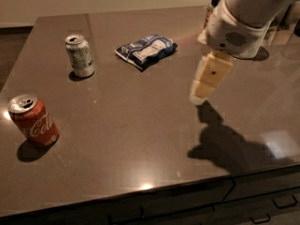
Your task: Pick 7up can
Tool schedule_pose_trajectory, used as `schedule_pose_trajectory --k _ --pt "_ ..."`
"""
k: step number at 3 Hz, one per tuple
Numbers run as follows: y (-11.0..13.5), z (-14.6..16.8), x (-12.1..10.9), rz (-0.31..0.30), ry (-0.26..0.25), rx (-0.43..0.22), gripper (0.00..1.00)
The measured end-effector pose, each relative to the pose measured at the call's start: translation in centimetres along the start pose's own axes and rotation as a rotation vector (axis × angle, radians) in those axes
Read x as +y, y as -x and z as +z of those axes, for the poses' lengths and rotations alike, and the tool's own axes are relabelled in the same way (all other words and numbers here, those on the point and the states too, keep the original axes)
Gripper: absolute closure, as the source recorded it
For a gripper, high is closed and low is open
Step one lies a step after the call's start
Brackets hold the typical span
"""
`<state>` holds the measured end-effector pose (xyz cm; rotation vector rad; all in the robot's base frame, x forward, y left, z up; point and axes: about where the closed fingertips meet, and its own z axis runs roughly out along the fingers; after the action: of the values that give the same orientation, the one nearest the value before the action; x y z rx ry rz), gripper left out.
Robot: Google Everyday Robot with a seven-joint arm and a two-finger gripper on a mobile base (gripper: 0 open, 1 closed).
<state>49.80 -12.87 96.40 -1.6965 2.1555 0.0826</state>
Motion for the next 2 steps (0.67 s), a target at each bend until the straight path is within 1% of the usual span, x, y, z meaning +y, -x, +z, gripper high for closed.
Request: schedule_pose_trajectory --k 1,2 --pt "3.9 2.3 -1.0 0.013 0.021 -0.084 0.00" --pt "7.4 5.3 -1.8 0.046 0.037 -0.165 0.00"
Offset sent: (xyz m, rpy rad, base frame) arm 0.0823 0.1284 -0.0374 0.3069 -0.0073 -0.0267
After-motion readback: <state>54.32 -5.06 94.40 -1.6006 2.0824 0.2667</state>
